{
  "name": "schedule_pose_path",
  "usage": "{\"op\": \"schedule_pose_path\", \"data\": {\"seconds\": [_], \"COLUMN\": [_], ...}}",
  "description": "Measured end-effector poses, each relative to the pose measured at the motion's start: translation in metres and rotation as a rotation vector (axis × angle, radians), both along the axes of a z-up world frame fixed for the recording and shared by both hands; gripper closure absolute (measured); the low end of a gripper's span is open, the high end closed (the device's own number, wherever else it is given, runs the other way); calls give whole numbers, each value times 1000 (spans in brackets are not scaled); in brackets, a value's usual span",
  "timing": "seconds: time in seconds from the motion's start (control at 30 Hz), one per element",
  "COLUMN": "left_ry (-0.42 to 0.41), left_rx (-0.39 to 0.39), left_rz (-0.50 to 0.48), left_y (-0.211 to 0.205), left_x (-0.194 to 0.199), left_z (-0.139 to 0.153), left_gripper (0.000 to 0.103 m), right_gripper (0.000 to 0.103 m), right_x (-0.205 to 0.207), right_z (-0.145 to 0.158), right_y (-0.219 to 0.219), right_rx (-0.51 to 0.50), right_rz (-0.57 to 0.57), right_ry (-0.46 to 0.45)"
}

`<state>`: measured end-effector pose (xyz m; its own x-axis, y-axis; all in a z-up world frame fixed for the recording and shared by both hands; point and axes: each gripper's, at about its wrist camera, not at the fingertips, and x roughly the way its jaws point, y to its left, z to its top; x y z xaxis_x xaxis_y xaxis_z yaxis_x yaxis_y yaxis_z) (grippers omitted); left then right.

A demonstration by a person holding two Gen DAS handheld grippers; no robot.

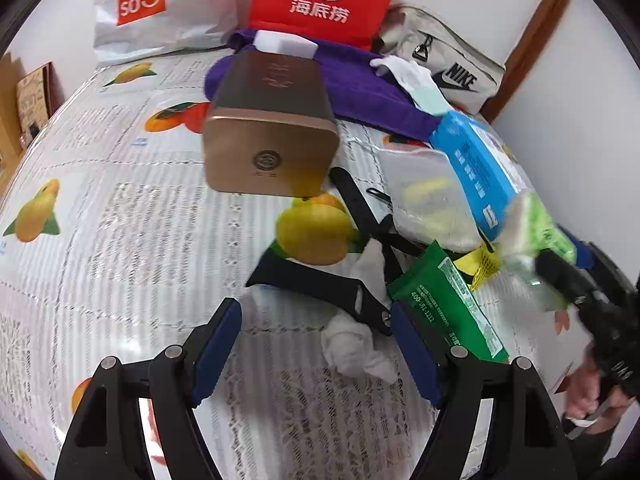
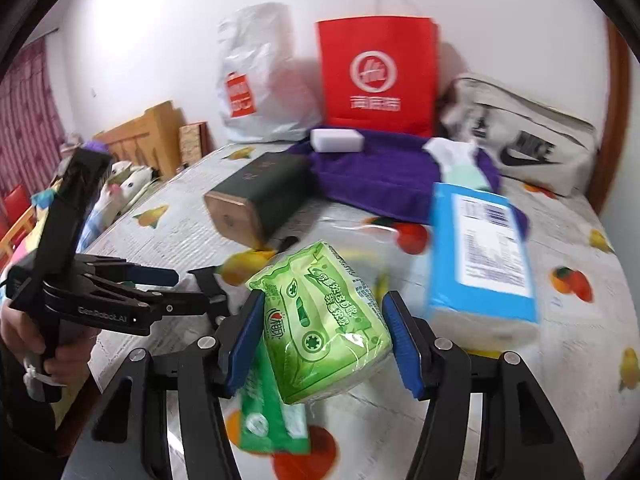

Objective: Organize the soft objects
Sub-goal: 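Grasp the black strap with the left gripper while the right gripper holds the wipes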

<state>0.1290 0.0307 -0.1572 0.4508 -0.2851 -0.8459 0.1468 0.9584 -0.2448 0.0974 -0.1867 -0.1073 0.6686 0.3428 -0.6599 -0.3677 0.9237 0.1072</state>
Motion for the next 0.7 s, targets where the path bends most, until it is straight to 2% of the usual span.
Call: {"op": "schedule_pose_path", "data": {"seconds": [0.1, 0.27, 0.33, 0.4, 0.53, 0.63, 0.7], "left_ry": [-9, -20, -28, -28, -14, -10, 6], "left_rx": [4, -35, -28, -9, -22, -19, -42], "left_rz": [10, 46, 42, 51, 67, 79, 78], "left_y": [-5, -5, -9, -11, -13, -15, -17], "left_x": [4, 11, 13, 17, 23, 27, 30], "left_z": [-2, -2, -2, -3, -4, -5, -7], "left_gripper": [28, 29, 34, 48, 60, 74, 89], "right_gripper": [44, 44, 44, 44, 44, 44, 44], "right_x": [-7, -19, -22, -25, -29, -30, -30], "right_z": [1, -6, -10, -14, -18, -22, -25], "right_y": [-18, -43, -50, -58, -77, -86, -89], "right_rx": [-2, 0, -2, 4, 18, 33, 36], "right_rz": [-42, -97, -116, -134, -175, -195, -197], "right_ry": [-2, 18, 26, 37, 52, 69, 76]}}
